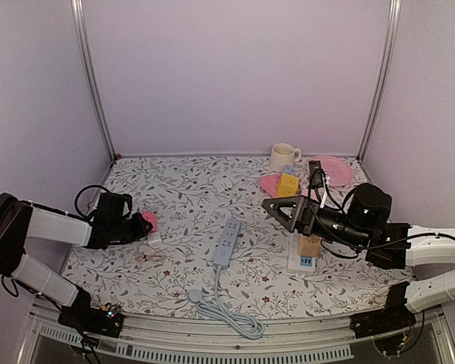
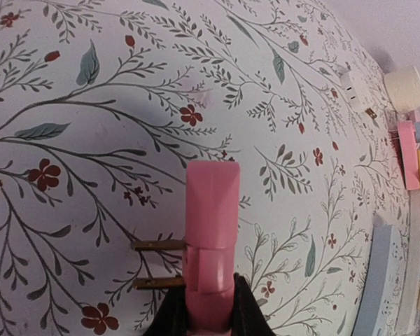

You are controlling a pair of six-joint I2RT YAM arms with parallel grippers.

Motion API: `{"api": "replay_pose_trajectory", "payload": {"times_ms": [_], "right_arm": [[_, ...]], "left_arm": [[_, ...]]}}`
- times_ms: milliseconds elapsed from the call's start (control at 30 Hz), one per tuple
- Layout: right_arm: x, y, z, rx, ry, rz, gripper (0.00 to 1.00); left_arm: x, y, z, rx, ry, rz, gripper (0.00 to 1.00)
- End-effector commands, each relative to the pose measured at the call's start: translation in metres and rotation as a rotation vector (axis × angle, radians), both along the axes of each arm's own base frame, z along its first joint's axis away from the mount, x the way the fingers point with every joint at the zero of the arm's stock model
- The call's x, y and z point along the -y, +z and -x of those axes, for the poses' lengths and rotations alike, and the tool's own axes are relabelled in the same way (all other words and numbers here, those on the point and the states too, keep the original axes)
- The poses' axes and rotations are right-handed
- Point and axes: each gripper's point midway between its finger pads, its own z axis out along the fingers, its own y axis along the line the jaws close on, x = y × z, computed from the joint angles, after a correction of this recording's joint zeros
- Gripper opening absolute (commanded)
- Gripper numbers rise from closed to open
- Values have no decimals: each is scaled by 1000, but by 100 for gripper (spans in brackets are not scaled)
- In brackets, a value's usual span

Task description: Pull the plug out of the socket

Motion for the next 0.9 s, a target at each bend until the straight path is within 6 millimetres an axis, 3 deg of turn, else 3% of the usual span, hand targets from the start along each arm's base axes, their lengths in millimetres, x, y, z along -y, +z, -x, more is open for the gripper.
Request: {"api": "replay_pose_trajectory", "payload": {"times_ms": [0,267,467,733,867], "right_arm": [[11,-5,-6,-4,-64,27,99],[24,-20,-17,-38,-157,96,99],[36,-37,-26,-70,-239,176,99],[58,-58,-38,-99,-335,254,99],[79,-73,-50,-134,-406,323,99]], "left_arm": [[5,-1,-2,16,-42,28,14],[4,5,5,36,-53,30,52],[8,20,12,72,-84,61,80],[20,61,21,162,-121,41,91],[31,85,29,211,-148,25,93]]}}
